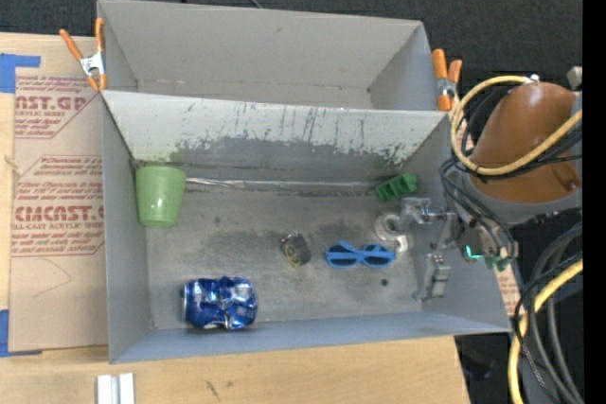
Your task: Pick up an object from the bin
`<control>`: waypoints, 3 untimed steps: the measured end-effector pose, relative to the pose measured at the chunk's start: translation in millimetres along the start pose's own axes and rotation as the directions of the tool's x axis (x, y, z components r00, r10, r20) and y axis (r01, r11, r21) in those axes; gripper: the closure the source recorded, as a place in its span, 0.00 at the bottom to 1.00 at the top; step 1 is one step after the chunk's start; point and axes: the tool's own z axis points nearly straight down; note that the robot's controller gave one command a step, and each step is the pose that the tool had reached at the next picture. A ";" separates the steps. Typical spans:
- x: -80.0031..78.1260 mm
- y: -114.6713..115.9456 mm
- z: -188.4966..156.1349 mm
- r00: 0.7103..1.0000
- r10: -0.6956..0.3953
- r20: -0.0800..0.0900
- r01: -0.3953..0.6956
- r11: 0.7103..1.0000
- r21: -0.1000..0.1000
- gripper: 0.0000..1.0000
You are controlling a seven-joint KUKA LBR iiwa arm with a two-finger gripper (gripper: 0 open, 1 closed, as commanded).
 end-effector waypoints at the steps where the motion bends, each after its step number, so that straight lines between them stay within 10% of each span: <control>1: -48.5 63.9 84.6 1.000 -0.005 0.004 0.005 1.000 -0.004 0.00; 2: -48.9 59.4 80.5 1.000 0.000 0.008 0.000 1.000 0.001 1.00; 3: -19.0 83.5 -30.1 1.000 0.007 0.015 -0.007 1.000 0.000 1.00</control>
Offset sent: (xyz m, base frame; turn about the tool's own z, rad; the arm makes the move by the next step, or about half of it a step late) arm 0.0482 0.0585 -0.0802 0.0009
